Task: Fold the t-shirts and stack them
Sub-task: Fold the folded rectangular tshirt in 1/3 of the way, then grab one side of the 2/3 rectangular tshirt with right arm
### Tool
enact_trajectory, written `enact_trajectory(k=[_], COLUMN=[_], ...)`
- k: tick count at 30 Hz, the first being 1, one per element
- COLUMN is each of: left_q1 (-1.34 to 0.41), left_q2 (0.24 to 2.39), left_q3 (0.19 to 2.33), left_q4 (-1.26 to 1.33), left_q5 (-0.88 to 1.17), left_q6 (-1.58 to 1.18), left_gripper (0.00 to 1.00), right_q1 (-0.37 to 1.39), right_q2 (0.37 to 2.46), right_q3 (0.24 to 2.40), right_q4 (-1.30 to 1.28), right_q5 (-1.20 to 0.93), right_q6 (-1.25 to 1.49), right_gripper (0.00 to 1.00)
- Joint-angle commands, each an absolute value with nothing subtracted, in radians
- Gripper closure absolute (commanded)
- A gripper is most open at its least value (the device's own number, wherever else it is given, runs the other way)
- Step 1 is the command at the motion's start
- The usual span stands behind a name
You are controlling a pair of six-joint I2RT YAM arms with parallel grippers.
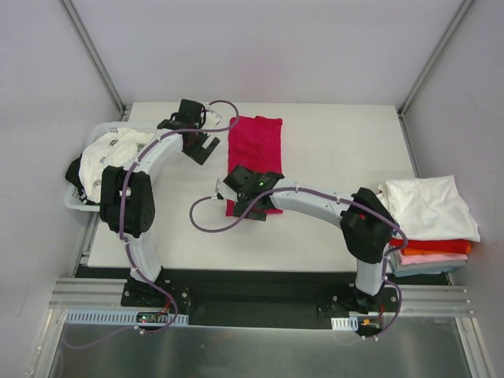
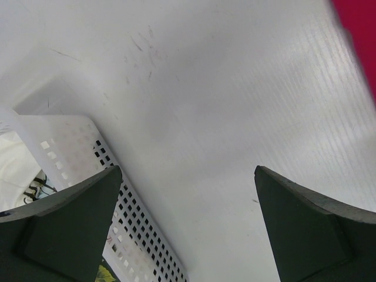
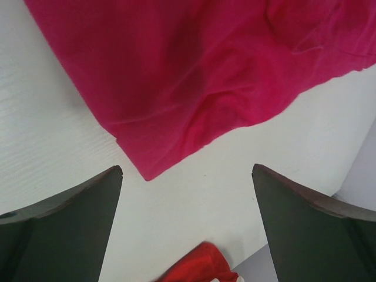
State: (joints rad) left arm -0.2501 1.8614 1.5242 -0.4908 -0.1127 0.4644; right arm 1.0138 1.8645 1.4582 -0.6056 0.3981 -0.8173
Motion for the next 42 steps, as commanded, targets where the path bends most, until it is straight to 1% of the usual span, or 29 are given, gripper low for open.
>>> enact_trajectory(k=[1,14,24,30,34,42], left_q1=[-0.259,-0.261,-0.261,-0.261,-0.261,-0.261], left_q2=[1.868,1.882,1.882,1.884,1.881,1.864], left_q3=[1.532,1.528,1.523,1.526,1.529,1.517], left_q4=[-0.491,-0.486,-0.482,-0.483,-0.482,-0.480], left_q5=[-0.112,-0.110,-0.106,-0.107,-0.112,-0.124], left_q6=[0.471,0.474,0.476,0.482,0.483,0.495], left_gripper=[0.03,0.04,0.04,0.04,0.04,0.04], right_q1=[1.031,0.997,0.931,0.891,0.882,0.871], right_q2=[1.907,1.983,2.046,2.080,2.102,2.121], right_q3=[1.440,1.489,1.546,1.603,1.623,1.620], right_q4=[-0.644,-0.635,-0.660,-0.676,-0.693,-0.722], right_q5=[0.324,0.278,0.143,0.098,0.071,0.009], right_q6=[-0.782,-0.841,-0.884,-0.913,-0.922,-0.927], right_gripper=[0.04,0.03,0.02,0.01,0.06,0.11])
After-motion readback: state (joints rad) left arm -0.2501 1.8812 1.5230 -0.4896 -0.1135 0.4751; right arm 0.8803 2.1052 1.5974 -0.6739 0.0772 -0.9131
